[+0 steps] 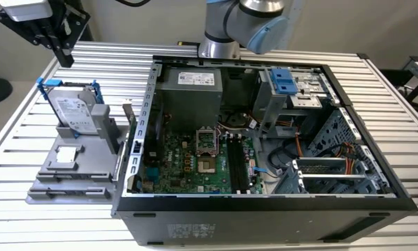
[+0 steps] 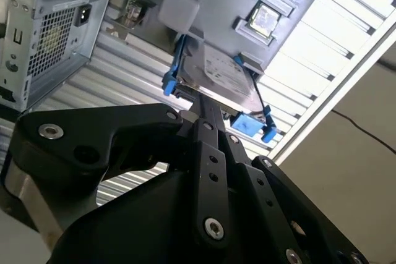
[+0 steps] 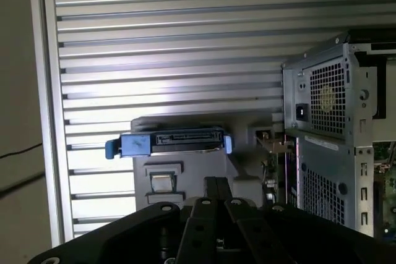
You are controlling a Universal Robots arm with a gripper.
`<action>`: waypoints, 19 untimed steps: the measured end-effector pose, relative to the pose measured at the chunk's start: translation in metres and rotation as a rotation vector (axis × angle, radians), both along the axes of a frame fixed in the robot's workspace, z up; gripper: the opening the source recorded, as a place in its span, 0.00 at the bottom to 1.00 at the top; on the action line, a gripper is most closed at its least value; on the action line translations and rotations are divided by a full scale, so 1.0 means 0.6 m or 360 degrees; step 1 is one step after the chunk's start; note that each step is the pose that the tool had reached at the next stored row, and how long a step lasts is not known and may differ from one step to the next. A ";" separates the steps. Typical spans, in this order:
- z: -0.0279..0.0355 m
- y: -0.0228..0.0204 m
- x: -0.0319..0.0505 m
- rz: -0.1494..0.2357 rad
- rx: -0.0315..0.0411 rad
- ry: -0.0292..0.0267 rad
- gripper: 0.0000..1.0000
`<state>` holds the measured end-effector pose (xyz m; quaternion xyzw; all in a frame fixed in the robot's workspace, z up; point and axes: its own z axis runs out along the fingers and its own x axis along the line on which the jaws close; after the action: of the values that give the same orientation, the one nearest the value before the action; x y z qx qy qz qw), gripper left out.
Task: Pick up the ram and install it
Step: 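Reach for the ram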
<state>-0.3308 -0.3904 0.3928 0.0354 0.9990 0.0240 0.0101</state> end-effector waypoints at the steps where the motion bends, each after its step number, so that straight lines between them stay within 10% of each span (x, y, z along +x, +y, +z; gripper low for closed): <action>1: 0.000 0.0001 -0.005 0.0000 0.0000 -0.00002 0.00; 9: 0.000 -0.0055 -0.016 0.0000 0.0000 0.00000 0.00; 19: 0.000 -0.0510 -0.029 0.0000 0.0000 0.00000 0.00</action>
<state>-0.3482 -0.4210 0.3928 0.0354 0.9990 0.0240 0.0101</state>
